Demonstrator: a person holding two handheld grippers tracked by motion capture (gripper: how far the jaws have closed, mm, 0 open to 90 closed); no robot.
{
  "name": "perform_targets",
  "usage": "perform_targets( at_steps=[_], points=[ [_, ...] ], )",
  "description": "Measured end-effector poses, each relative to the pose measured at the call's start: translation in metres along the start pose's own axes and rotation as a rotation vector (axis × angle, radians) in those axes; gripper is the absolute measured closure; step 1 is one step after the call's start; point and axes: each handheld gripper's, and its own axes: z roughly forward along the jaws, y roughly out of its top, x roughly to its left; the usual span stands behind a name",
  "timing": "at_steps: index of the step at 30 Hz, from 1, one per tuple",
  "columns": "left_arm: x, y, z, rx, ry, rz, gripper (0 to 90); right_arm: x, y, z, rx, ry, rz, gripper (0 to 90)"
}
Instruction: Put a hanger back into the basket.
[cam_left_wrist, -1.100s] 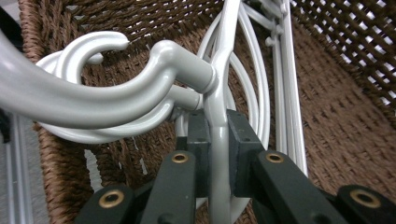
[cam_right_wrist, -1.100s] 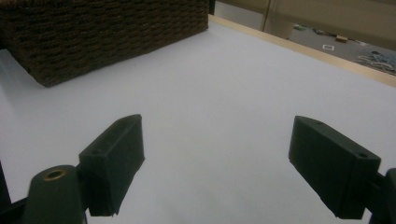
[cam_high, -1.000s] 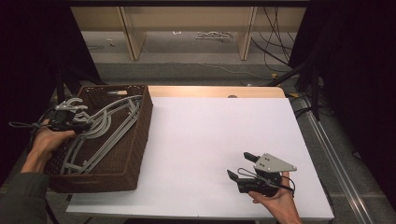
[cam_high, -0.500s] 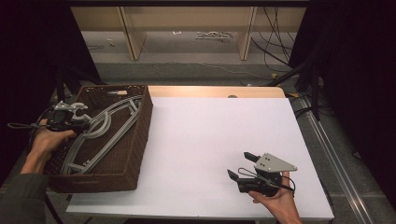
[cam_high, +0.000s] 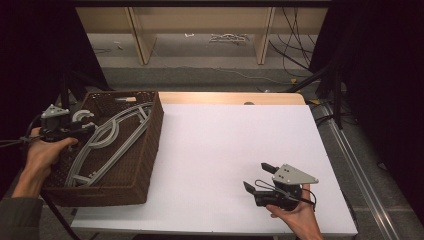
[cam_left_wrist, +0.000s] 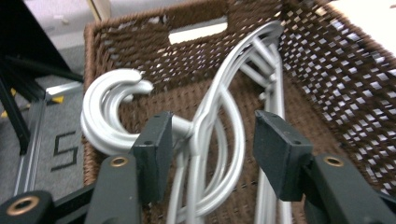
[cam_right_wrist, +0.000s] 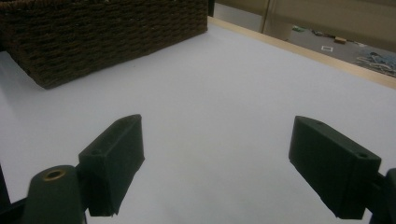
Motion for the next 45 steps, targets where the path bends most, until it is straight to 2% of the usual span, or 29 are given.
perform_targets(
  at_steps=[4,10,13,17,22,25,27,33,37,40,45],
  points=[
    [-0.013,0.001,-0.010,-0.031,-0.005,-0.006,38.5,0.000,0.000,0.000,-0.001,-0.002,0.003,18.0],
    [-0.035,0.003,-0.029,-0.094,-0.033,-0.014,33.3,0.001,0.000,0.000,0.001,-0.002,0.001,17.9],
    [-0.048,0.003,-0.036,-0.133,-0.071,-0.026,30.6,0.001,0.000,0.000,0.002,-0.006,0.002,17.4],
    [-0.066,0.003,-0.044,-0.159,-0.119,-0.040,24.3,0.002,0.000,0.000,-0.003,-0.005,0.000,17.2],
    [-0.087,-0.002,-0.048,-0.188,-0.204,-0.072,21.2,0.002,0.000,0.000,-0.006,-0.003,0.000,17.1],
    [-0.099,-0.005,-0.049,-0.207,-0.225,-0.079,20.1,0.002,0.000,0.001,-0.013,-0.005,0.000,17.1],
    [-0.107,-0.007,-0.049,-0.219,-0.244,-0.087,18.2,0.004,0.001,0.000,0.003,0.005,0.010,17.1],
    [-0.130,-0.012,-0.048,-0.259,-0.287,-0.079,18.4,0.005,0.001,0.000,-0.002,0.008,0.010,17.1],
    [-0.145,-0.016,-0.046,-0.276,-0.314,-0.057,19.1,0.005,0.001,0.000,-0.004,0.008,0.014,17.1],
    [-0.155,-0.020,-0.045,-0.269,-0.339,-0.024,19.6,0.006,0.000,0.001,-0.006,0.009,0.015,17.1],
    [-0.171,-0.026,-0.045,-0.290,-0.381,-0.005,19.4,0.007,0.000,0.001,-0.013,0.010,0.016,17.1]
  ],
)
